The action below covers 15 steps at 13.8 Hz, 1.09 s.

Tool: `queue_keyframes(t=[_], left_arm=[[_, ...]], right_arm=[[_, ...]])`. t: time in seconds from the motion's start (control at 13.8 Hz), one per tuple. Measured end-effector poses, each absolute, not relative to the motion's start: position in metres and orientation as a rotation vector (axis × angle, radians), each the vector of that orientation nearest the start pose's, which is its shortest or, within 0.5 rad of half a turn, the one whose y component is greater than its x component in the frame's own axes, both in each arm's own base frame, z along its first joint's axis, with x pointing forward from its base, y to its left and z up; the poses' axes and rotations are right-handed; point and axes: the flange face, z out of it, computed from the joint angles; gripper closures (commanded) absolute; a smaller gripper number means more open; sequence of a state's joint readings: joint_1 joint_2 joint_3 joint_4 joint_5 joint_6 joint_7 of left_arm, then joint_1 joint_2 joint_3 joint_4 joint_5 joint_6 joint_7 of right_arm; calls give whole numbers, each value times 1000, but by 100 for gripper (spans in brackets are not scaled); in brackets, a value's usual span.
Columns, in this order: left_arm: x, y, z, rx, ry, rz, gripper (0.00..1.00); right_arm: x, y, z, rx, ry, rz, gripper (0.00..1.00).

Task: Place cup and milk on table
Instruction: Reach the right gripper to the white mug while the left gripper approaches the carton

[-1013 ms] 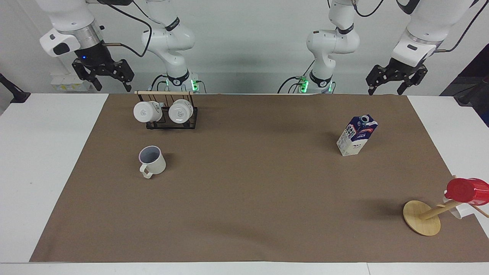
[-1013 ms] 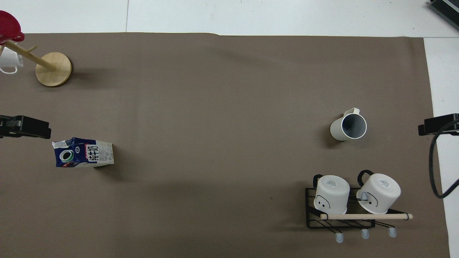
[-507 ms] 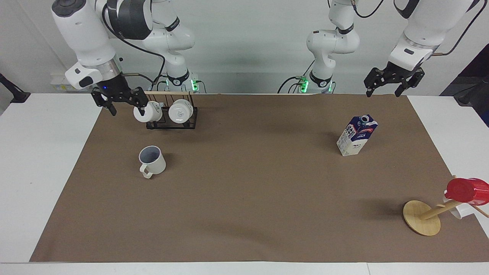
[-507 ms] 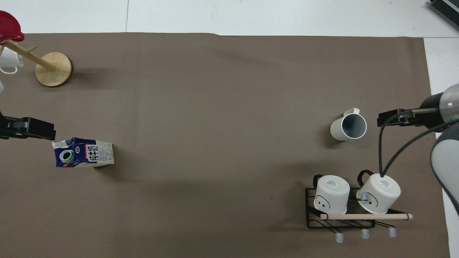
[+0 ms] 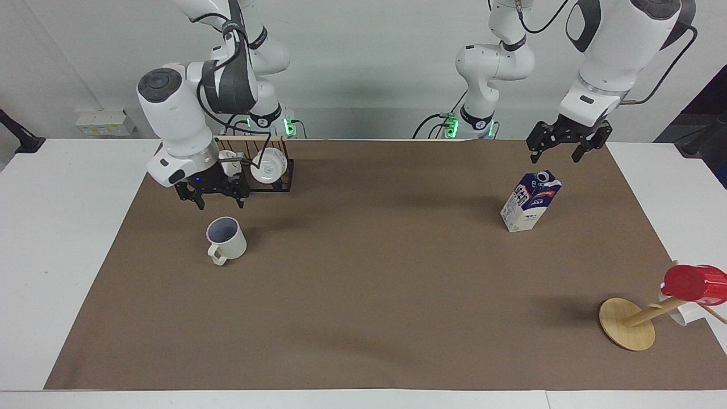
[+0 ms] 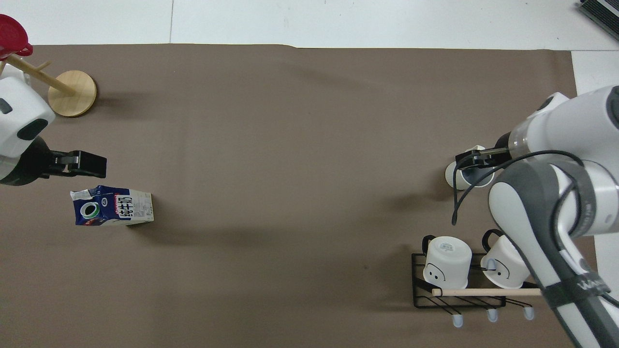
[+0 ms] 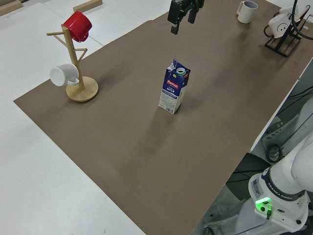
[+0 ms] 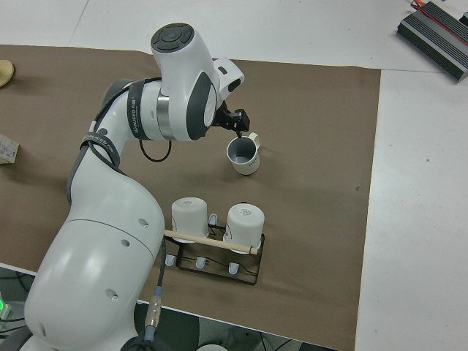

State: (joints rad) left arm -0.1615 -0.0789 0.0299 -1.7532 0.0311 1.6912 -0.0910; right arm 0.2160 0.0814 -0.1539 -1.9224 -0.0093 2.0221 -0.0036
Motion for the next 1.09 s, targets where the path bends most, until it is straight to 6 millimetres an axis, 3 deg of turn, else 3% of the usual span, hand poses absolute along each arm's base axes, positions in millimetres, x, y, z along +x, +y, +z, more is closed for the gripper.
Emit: queue_keyframes(t=[0.36, 0.72, 0.87, 0.94, 1.09], left_arm=[[544, -63, 581, -3119, 38, -109, 0], [547, -30, 573, -3117, -38, -90, 0], [545, -27, 566, -3116, -35, -68, 0], [545, -27, 564, -3116, -26, -62, 0], [544, -27, 563, -3116, 14, -57, 0]], right_arm=[[587, 47, 403, -3165, -138, -72, 0], [577, 45, 366, -3166, -174, -61, 0], [572, 41, 353, -3165, -206, -78, 0], [570, 39, 347, -3164, -209, -91, 12], [568, 38, 341, -3164, -211, -103, 62]])
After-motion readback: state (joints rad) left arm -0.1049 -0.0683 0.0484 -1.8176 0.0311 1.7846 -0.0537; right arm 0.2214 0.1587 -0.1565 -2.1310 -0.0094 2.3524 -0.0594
